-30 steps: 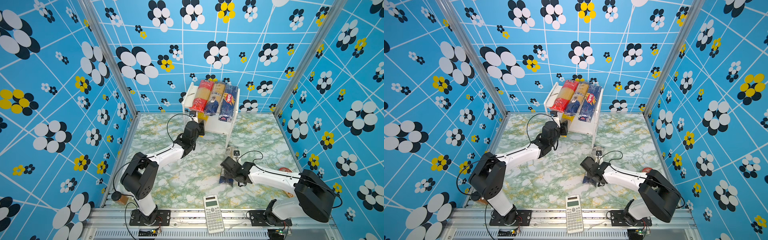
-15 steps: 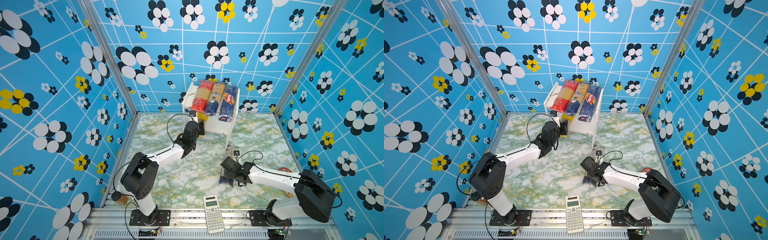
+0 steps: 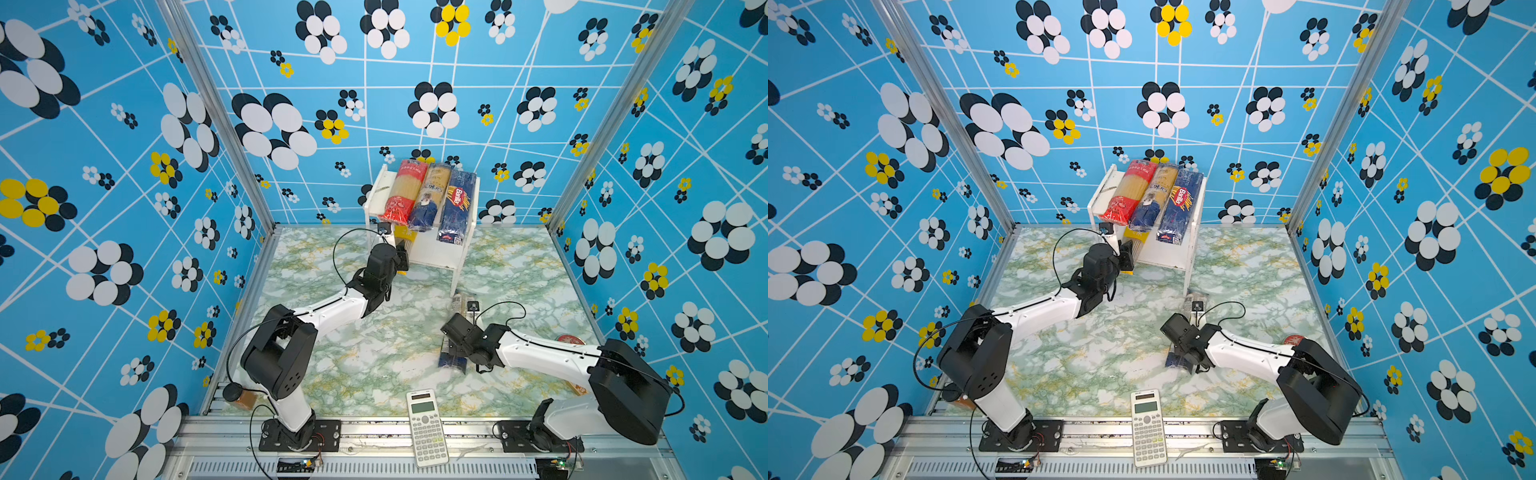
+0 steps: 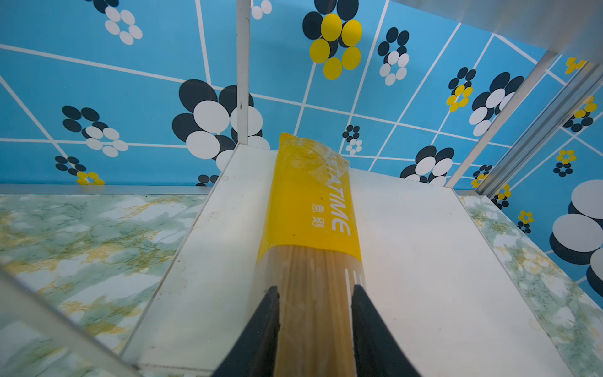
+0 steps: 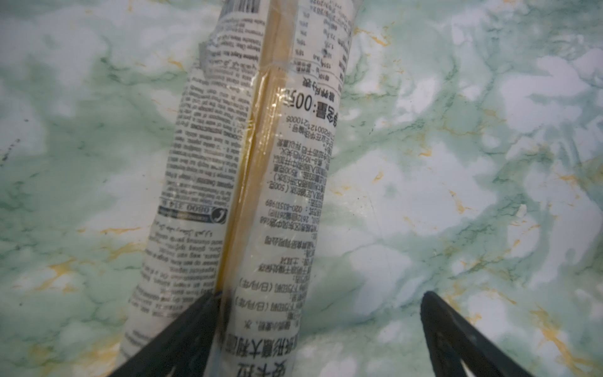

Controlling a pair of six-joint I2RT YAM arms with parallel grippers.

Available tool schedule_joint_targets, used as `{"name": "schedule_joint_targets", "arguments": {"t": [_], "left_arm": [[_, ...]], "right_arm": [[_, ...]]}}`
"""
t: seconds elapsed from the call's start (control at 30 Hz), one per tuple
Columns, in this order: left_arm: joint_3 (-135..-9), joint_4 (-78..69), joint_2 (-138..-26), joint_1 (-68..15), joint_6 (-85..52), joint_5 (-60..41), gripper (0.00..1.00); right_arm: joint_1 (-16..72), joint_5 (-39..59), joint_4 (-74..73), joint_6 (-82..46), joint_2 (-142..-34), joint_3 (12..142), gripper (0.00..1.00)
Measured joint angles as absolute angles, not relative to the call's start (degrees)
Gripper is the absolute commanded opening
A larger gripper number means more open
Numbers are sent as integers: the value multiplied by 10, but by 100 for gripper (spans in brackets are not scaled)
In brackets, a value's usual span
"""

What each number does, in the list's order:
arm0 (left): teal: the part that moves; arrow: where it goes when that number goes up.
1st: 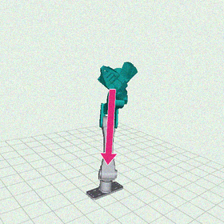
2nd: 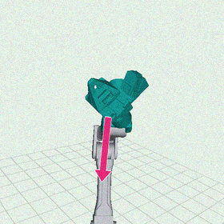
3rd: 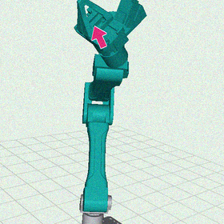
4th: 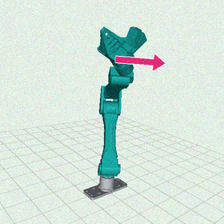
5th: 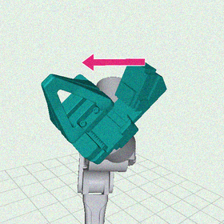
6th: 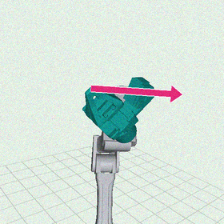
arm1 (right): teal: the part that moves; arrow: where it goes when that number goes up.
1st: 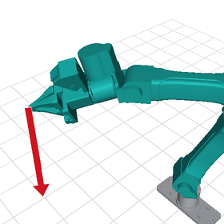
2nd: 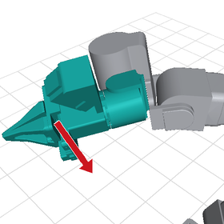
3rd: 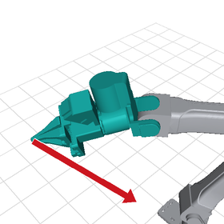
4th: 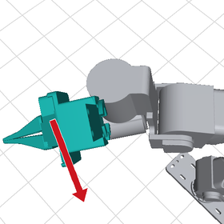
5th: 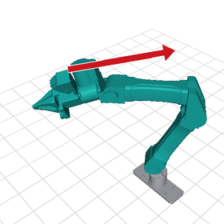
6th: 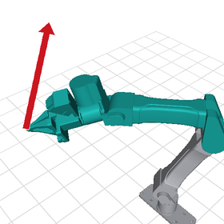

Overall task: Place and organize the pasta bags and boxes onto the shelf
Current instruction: 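Open the left gripper and draw it back from the shelf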

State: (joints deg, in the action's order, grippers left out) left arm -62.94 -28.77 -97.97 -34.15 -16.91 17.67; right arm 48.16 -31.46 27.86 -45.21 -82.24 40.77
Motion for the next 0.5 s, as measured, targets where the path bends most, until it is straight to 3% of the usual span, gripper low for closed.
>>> {"name": "schedule_joint_targets", "arguments": {"t": [0.5], "left_arm": [[-621, -292, -972, -342, -164, 178, 20]], "right_arm": [[482, -315, 279, -452, -822, 408, 99]]}}
